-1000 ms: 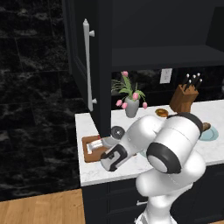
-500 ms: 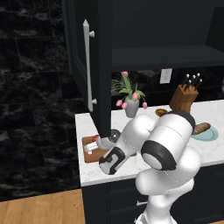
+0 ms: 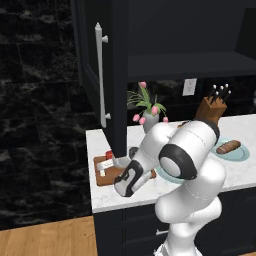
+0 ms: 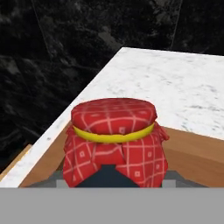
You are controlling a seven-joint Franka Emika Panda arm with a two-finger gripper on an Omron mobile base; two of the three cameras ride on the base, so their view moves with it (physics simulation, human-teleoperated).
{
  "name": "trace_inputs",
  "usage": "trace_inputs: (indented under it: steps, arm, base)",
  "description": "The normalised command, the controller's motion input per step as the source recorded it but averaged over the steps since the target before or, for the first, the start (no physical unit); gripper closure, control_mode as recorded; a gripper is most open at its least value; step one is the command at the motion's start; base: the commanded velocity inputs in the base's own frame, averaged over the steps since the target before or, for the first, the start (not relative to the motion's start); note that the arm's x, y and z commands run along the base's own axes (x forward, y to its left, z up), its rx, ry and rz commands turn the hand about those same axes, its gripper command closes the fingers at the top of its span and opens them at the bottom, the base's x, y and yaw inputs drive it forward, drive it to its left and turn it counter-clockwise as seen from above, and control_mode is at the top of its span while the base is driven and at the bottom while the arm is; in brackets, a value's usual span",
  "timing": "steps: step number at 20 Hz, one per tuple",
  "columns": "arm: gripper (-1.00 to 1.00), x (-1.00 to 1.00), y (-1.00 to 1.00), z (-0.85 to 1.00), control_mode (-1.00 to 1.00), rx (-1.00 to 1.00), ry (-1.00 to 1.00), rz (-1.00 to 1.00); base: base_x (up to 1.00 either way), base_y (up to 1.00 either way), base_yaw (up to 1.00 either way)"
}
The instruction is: From the different types of pastries on the counter, select a croissant and place it on the cutting board. Then retrieve a jar of jam from the cabinet and place it alongside the croissant on the cutting board.
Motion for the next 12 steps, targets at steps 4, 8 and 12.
trace_inputs:
  steps: [4,8,12]
  arm:
    - [-1.00,-0.49,-0.43,-0.86,-1.00,0.06,-0.14,0.00]
    - [-1.00,-0.71,-0.43,-0.75,-1.00,0.07,-0.14,0.00]
    - [-1.00,-0.67,-0.41,-0.68,-1.00,0.06,-0.16,0.00]
  base:
    - [0.00,0.00,0.00]
    - [0.00,0.00,0.00]
    - [0.00,0.00,0.00]
